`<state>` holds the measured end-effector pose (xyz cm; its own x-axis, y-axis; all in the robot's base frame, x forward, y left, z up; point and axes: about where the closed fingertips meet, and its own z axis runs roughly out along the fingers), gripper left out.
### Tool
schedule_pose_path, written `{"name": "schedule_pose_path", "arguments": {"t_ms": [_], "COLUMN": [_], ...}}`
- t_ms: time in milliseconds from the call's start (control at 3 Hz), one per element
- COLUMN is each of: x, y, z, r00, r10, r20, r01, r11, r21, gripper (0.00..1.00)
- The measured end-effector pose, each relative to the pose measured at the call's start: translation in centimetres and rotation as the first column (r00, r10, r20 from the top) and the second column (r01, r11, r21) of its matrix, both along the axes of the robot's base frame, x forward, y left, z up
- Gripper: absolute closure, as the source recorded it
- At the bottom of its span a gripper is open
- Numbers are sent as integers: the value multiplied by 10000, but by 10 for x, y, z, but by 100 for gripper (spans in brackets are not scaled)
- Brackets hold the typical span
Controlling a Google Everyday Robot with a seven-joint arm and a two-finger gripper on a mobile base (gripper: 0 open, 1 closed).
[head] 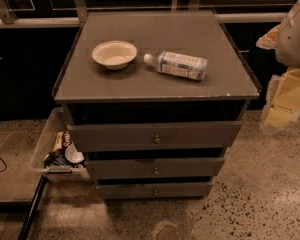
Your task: Open top drawer
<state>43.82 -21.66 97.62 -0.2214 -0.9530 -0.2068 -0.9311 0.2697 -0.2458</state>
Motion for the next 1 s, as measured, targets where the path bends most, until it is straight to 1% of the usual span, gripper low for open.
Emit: {"name": "schedule_pose_path", "arguments": {"t_ms": [333, 667, 1000], "x": [0, 5, 11], "y": [0, 1, 3], "z": [0, -11, -45], "r00": [10000, 9999, 9992], "r10": [0, -69, 132], "r20": [-1, -115, -384], "r01": [0, 69, -130], "r11": [10000, 10000, 9999], "r21": [0, -46, 42], "gripper": [0, 0, 0]}}
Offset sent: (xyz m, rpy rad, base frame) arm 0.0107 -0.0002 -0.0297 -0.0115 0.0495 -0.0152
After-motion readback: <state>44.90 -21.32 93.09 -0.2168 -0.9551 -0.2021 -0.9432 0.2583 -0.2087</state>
